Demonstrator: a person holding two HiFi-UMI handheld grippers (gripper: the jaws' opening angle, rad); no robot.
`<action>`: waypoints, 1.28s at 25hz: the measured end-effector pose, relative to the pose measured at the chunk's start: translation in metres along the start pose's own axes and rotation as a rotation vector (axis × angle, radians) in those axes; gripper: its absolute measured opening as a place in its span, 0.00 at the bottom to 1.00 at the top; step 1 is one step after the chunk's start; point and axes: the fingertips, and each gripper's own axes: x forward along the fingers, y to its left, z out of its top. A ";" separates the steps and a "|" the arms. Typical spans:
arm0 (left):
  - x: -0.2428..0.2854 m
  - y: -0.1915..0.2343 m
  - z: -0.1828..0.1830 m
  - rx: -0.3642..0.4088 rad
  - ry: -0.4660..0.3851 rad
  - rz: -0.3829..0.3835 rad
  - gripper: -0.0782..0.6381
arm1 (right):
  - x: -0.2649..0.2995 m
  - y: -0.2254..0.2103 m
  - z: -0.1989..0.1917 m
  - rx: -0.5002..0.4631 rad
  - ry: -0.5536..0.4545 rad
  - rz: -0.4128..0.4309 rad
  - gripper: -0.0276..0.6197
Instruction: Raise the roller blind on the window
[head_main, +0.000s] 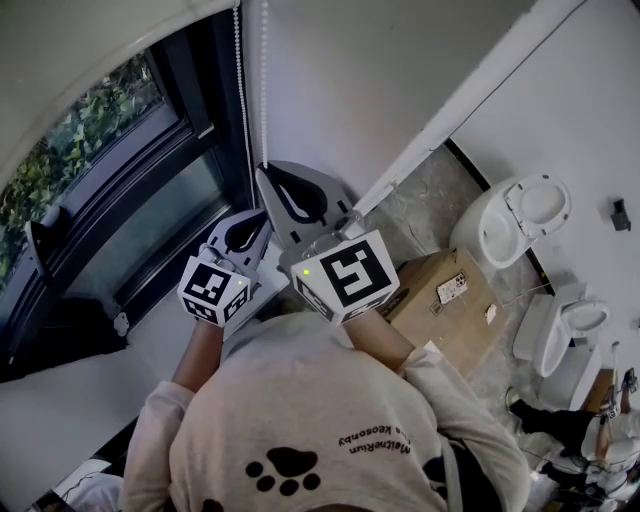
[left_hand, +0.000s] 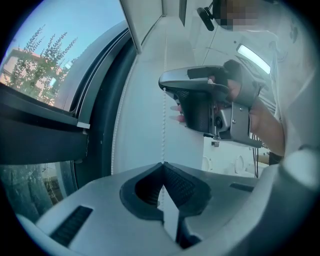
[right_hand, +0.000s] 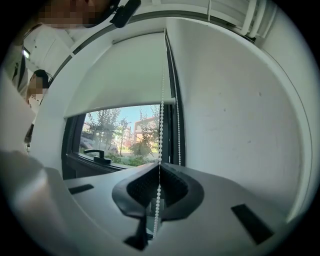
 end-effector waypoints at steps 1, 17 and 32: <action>0.000 0.000 -0.003 -0.001 0.003 0.001 0.12 | 0.000 0.001 -0.003 -0.003 0.003 0.000 0.06; 0.003 0.004 -0.044 0.001 0.058 0.011 0.12 | -0.001 0.002 -0.045 -0.004 0.060 -0.004 0.06; 0.005 0.006 -0.068 -0.008 0.076 0.018 0.12 | -0.002 0.000 -0.071 -0.020 0.065 -0.012 0.06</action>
